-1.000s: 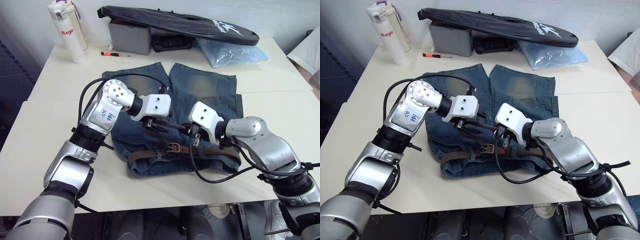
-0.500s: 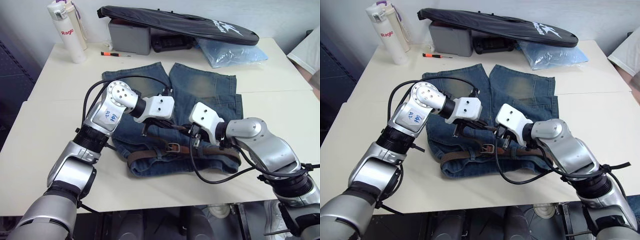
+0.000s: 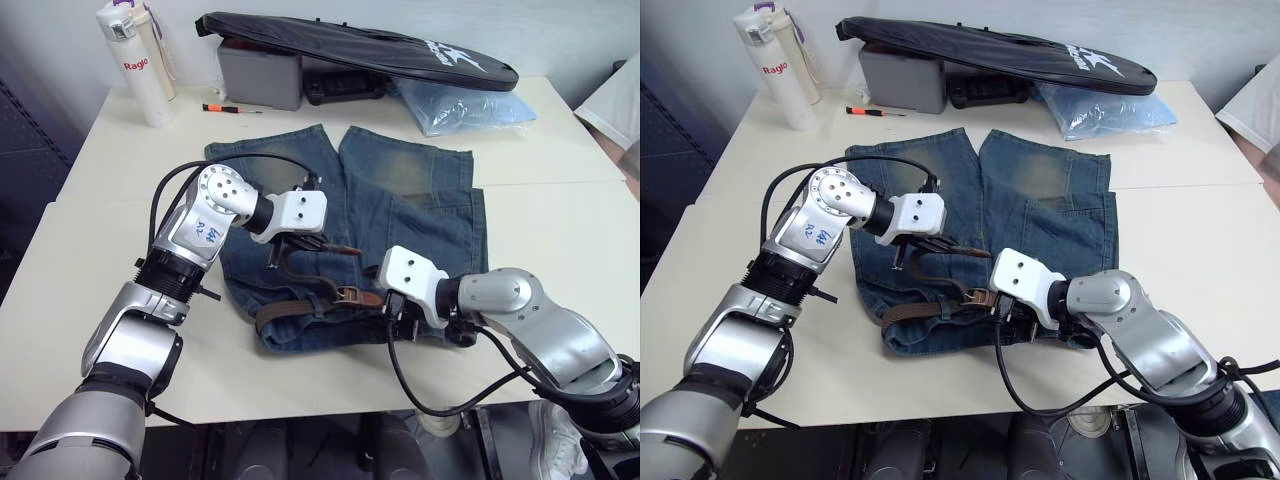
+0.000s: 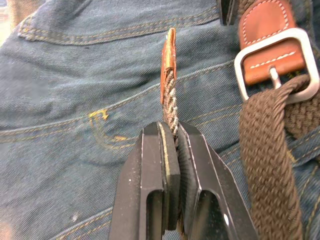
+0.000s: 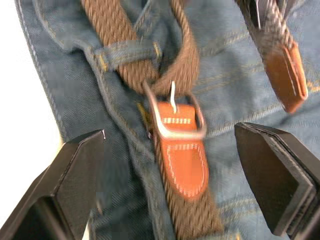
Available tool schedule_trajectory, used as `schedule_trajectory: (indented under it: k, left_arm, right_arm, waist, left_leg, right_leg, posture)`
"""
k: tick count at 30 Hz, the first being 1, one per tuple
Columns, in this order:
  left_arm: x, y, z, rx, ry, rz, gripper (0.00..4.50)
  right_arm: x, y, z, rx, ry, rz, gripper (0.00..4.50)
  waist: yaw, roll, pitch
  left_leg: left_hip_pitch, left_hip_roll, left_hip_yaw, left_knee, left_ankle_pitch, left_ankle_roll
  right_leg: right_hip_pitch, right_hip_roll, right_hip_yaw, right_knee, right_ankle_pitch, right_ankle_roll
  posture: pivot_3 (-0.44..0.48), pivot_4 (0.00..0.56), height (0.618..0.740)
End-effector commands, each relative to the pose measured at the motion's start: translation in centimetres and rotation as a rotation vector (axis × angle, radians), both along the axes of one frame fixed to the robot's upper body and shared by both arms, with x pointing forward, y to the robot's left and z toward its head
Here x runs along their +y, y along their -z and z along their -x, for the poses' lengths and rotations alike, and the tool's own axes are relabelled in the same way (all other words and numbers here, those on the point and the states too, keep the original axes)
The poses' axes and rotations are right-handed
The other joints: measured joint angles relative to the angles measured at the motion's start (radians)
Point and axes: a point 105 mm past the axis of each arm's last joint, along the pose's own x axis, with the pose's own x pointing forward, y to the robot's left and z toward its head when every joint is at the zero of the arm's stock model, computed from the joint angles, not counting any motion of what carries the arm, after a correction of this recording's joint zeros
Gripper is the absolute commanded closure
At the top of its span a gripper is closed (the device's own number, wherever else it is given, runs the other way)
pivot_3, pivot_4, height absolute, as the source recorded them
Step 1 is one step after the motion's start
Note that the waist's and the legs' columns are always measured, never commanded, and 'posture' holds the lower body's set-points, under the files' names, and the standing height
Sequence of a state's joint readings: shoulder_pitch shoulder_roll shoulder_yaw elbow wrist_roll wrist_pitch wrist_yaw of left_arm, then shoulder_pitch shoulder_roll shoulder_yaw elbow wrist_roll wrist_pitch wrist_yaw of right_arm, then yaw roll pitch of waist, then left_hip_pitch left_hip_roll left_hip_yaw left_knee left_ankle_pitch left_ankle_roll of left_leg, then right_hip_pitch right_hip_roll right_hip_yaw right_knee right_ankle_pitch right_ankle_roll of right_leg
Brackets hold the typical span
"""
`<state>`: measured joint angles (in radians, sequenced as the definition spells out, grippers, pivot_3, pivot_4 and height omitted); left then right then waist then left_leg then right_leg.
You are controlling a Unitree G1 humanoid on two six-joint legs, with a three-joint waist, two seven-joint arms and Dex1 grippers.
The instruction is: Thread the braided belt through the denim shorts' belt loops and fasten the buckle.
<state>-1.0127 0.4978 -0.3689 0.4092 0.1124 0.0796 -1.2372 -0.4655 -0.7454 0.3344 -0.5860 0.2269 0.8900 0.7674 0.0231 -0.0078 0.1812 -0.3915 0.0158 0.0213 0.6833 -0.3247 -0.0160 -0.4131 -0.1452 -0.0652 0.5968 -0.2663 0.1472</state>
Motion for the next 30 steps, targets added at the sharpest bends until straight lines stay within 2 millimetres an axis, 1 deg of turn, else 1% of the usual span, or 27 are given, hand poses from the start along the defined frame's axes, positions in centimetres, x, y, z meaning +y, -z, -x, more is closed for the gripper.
schedule_trajectory:
  k: [1,3,6,8,11,16,20,23,24,25,26,27,30]
  left_arm:
    - [0.2,-1.4,-0.1,-0.047,0.009,0.007,4.50]
    - [0.3,-1.4,-0.1,-0.047,0.007,0.004,4.50]
    - [0.3,-1.4,-0.1,-0.047,0.008,0.004,4.50]
    - [0.2,-1.4,0.0,-0.046,0.012,0.006,4.50]
    - [0.1,-1.4,0.0,-0.045,0.016,0.007,4.50]
    - [-0.2,-1.1,0.5,-0.030,0.036,0.022,4.50]
    - [-0.4,-1.0,0.6,-0.026,0.038,0.028,4.50]
    - [-0.3,-1.2,0.6,-0.028,0.042,0.030,4.50]
    - [-0.3,-1.2,0.6,-0.029,0.044,0.031,4.50]
    - [-0.3,-1.3,0.6,-0.030,0.045,0.034,4.50]
    - [-0.3,-1.4,0.6,-0.031,0.045,0.037,4.50]
    - [-0.2,-1.5,0.7,-0.030,0.043,0.043,4.50]
    - [0.2,-1.8,0.6,-0.029,0.032,0.060,4.50]
  right_arm:
    - [0.5,-0.3,0.4,-0.031,-0.030,0.008,0.04]
    - [0.4,-0.3,0.7,-0.023,-0.043,0.018,0.04]
    - [-0.3,0.2,0.8,-0.039,-0.058,0.082,0.04]
    - [-1.4,0.7,0.1,-0.078,-0.033,0.146,0.04]
    - [-1.9,0.9,-0.4,-0.114,-0.020,0.175,0.04]
    - [-2.1,-0.2,-1.4,-0.217,0.000,0.172,0.04]
    - [-1.9,-0.3,-1.5,-0.236,-0.011,0.170,0.04]
    - [-1.3,-0.3,-1.4,-0.235,-0.020,0.132,0.73]
    - [-1.2,-0.2,-1.3,-0.232,-0.020,0.121,1.09]
    - [-1.0,-0.2,-1.3,-0.227,-0.018,0.104,1.32]
    - [-0.9,-0.2,-1.3,-0.225,-0.015,0.092,1.84]
    - [-0.8,-0.1,-1.3,-0.214,-0.006,0.073,2.18]
    - [-0.9,0.0,-1.4,-0.190,0.039,0.017,3.56]
  waist:
    - [0.000,0.000,0.000]
    - [0.000,0.000,0.000]
    - [0.001,0.000,0.000]
    - [0.000,0.000,0.000]
    - [0.000,0.000,0.000]
    - [0.000,0.000,0.000]
    - [0.000,0.000,0.000]
    - [0.000,0.000,0.000]
    - [0.000,0.000,0.000]
    - [0.000,0.000,0.000]
    - [0.000,0.000,0.000]
    - [0.000,0.000,0.000]
    - [0.000,0.000,0.000]
  left_leg:
    - [0.000,0.000,0.000,0.000,0.000,0.000]
    - [0.000,0.000,0.000,0.000,0.000,0.000]
    - [0.000,0.000,0.000,0.000,0.000,0.000]
    - [0.000,0.000,0.000,0.000,0.000,0.000]
    - [0.000,0.000,0.000,0.000,0.000,0.000]
    - [0.000,0.000,0.000,0.000,0.000,0.000]
    - [0.000,0.000,0.000,0.000,0.000,0.000]
    - [0.000,0.000,0.000,0.000,0.000,0.000]
    - [0.000,0.000,0.000,0.000,0.000,0.000]
    - [0.000,0.000,0.000,0.000,0.000,0.000]
    - [0.000,0.000,0.000,0.000,0.000,0.000]
    - [0.000,0.000,0.000,0.000,0.000,0.000]
    - [0.000,0.000,0.000,0.000,0.000,0.000]
  right_leg:
    - [0.000,0.000,0.000,0.000,0.000,0.000]
    - [0.000,0.000,0.000,0.000,0.000,0.000]
    - [0.000,0.000,0.000,0.000,0.000,0.000]
    - [0.000,0.000,0.000,0.000,0.000,0.000]
    - [0.000,0.000,0.000,0.000,0.000,0.000]
    - [0.000,0.000,0.000,0.000,0.000,0.000]
    - [0.000,0.000,0.000,0.000,0.000,0.000]
    - [0.000,0.000,0.000,0.000,0.000,0.000]
    - [0.000,0.000,0.000,0.000,0.000,0.000]
    - [0.000,0.000,0.000,0.000,0.000,0.000]
    - [0.000,0.000,0.000,0.000,0.000,0.000]
    - [0.000,0.000,0.000,0.000,0.000,0.000]
    - [0.000,0.000,0.000,0.000,0.000,0.000]
  posture:
    - [0.000,0.150,0.740]
    - [0.000,0.150,0.740]
    - [0.000,0.150,0.740]
    - [0.000,0.150,0.740]
    - [0.000,0.150,0.740]
    - [0.000,0.150,0.740]
    - [0.000,0.150,0.740]
    - [0.000,0.150,0.740]
    - [0.000,0.150,0.740]
    - [0.000,0.150,0.740]
    - [0.000,0.150,0.740]
    - [0.000,0.150,0.740]
    - [0.000,0.150,0.740]
